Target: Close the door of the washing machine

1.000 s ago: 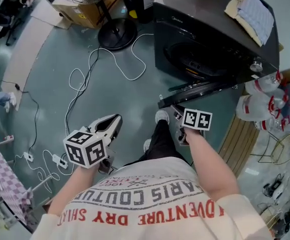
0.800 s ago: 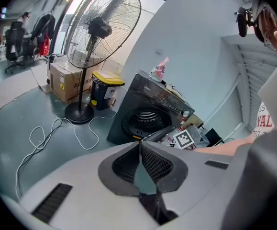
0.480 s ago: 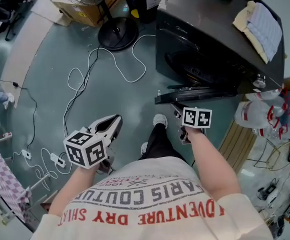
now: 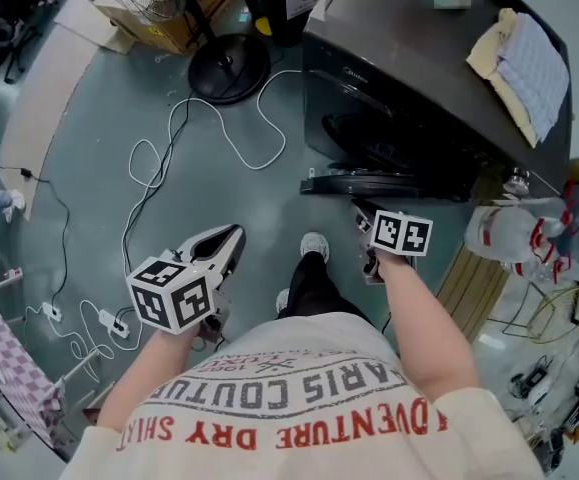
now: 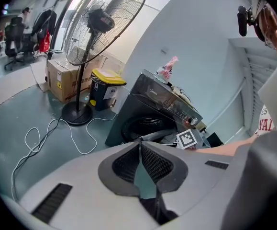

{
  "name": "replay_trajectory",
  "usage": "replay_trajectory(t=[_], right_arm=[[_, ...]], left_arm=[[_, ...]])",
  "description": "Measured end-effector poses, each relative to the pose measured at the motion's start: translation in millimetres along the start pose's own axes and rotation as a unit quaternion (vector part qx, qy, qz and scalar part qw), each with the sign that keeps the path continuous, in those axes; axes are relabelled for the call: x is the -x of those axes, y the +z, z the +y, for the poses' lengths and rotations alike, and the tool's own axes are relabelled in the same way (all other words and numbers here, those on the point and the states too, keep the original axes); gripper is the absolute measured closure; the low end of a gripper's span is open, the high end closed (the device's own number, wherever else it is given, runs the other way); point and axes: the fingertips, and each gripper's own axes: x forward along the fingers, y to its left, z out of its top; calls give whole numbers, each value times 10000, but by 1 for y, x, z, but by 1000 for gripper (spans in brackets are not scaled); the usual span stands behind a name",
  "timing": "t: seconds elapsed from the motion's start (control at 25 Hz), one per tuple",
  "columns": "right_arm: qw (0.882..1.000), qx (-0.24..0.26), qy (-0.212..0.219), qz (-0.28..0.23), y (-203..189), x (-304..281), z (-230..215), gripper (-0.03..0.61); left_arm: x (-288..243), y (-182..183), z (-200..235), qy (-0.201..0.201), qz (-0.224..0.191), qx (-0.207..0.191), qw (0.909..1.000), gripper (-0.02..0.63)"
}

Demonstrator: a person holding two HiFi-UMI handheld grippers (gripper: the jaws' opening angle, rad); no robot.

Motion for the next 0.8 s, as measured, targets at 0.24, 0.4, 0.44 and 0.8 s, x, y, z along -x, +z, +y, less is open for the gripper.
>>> replay_trajectory(t=[0.24, 0.4, 0.44, 0.8], right_arm=[[9998, -3, -121, -168, 30, 2, -16, 541], [9991, -140, -183, -349, 51, 4, -26, 545], [9989, -174, -186, -390, 56, 4, -28, 545], [9959, -363, -283, -778, 98, 1, -40, 549]], left_arm=[[-22, 18, -7, -80, -6, -51, 10000, 577], [-32, 25, -7, -88, 21, -23, 10000, 577], [-34, 27, -6, -83, 30, -13, 10000, 577], [-48, 40, -2, -17, 95, 30, 9999, 577]])
